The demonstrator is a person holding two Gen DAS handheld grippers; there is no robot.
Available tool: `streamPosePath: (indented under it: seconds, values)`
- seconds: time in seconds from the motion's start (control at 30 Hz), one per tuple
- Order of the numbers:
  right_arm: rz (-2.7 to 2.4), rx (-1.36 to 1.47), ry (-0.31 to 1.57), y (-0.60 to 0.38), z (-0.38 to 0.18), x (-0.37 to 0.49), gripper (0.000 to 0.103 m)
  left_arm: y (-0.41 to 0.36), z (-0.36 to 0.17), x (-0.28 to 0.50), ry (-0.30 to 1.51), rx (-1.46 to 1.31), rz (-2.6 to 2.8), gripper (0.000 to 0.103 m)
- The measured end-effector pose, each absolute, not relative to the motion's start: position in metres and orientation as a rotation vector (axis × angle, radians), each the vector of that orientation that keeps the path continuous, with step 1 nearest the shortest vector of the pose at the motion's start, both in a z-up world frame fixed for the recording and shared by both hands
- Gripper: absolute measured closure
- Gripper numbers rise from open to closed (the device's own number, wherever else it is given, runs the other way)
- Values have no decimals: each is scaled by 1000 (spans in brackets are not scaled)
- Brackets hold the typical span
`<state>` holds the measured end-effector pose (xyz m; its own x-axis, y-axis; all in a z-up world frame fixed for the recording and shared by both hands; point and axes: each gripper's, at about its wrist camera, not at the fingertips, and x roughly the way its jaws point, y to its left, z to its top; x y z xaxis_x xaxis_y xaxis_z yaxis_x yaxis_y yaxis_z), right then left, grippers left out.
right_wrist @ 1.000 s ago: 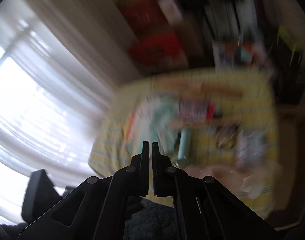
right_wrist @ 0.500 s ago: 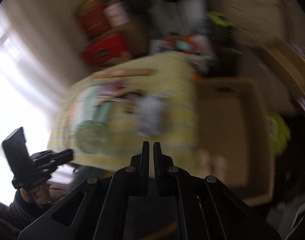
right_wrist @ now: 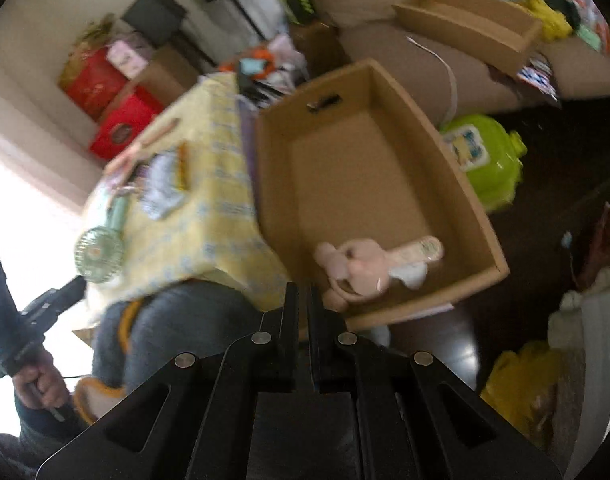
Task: Organize objects
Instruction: 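Grasp the mint-green fan by its head with the left gripper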
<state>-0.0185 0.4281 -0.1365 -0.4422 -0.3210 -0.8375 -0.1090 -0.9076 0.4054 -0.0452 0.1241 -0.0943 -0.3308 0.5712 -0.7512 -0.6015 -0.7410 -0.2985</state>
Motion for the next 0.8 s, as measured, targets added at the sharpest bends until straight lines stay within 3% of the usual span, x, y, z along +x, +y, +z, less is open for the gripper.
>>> streamPosePath:
  seconds: [0.43, 0.8]
  values:
    - [-2535, 1633, -617, 415, -135, 9, 98, 128, -102, -43, 212, -1247, 2214, 96]
    - [-2624, 1527, -482, 386, -94, 27, 98, 77, -84, -43, 80, -1241, 2288, 94]
